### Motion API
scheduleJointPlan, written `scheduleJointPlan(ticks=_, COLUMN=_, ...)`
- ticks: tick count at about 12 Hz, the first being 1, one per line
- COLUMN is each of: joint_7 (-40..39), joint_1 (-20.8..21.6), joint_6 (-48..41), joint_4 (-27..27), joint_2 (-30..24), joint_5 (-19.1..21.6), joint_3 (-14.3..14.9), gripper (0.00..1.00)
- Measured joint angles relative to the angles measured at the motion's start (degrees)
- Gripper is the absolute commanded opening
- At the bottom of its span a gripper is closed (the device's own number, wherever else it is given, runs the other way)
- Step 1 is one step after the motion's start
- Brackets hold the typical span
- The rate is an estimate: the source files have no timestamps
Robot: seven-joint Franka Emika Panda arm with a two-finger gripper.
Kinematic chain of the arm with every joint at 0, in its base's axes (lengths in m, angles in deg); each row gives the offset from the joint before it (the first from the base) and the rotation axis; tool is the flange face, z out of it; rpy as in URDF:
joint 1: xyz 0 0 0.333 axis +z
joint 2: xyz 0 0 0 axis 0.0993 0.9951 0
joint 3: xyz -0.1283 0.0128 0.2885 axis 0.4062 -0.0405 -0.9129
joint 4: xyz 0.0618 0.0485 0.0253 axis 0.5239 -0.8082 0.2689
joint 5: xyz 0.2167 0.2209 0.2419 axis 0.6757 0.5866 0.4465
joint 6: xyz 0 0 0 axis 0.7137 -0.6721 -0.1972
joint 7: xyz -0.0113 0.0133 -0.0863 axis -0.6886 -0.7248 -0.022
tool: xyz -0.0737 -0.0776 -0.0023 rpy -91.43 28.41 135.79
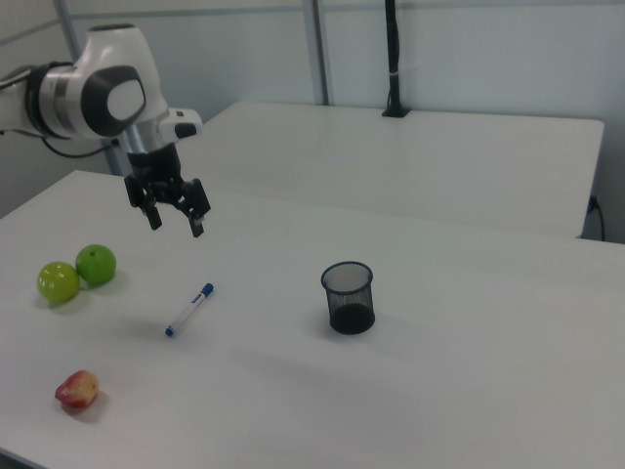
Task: Place marker
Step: 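Move the gripper over the white marker and lower it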
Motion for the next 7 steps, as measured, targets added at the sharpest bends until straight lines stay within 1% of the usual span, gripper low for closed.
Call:
scheduleJointPlan(ticks=3, joint_7=0.0, joint_1=1.4, joint_6=5.2, joint_4=-2.8, joint_2=3.1, joint_5=0.0, joint_3=0.0, gripper=1.0)
scheduleJointPlan(ticks=7, joint_7=0.2, joint_1=2.6, joint_6=9.3, joint_4=-3.3, joint_2=8.4, joint_5=0.0, joint_3=-0.1, gripper=1.0)
